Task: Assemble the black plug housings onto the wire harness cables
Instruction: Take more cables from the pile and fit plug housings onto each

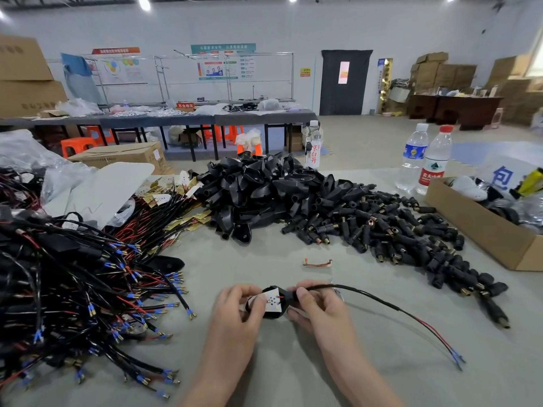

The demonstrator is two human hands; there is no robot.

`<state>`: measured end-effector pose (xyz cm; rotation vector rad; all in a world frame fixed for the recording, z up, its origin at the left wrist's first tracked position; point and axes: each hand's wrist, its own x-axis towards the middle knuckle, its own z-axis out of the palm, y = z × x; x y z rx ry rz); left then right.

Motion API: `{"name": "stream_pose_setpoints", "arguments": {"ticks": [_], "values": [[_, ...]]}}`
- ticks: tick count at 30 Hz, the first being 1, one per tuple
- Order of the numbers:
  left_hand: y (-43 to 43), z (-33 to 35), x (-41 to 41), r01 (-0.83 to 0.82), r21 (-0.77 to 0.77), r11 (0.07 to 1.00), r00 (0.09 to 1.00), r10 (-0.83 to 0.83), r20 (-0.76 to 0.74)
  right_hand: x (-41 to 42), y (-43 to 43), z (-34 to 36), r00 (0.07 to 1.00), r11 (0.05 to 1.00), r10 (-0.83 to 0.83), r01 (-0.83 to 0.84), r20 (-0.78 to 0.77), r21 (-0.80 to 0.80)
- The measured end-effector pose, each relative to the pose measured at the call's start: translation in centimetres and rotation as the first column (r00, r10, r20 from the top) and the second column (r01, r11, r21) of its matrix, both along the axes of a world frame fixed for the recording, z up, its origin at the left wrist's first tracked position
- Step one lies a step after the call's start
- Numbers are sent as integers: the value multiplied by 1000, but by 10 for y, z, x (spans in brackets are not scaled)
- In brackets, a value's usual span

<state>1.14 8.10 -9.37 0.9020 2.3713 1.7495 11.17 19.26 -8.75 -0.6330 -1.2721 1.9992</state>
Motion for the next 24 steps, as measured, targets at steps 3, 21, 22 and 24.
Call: {"name": "stream_pose_setpoints", "arguments": {"ticks": [3, 21, 22, 24], "values": [[1, 0, 0, 26, 1, 1000, 1000, -26, 12, 0, -2, 2, 999, 998, 31, -33, -28, -57], [2, 13, 6, 145, 287, 947, 944, -219, 246, 7, 2, 13, 982, 975, 47, -85, -184, -203], [2, 13, 6, 139, 291, 947, 944, -216, 249, 7, 1, 13, 983, 976, 52, -88, -177, -200], [1, 15, 8, 125, 303, 945, 942, -209, 262, 7, 1, 12, 983, 976, 61, -95, -172, -197]]}}
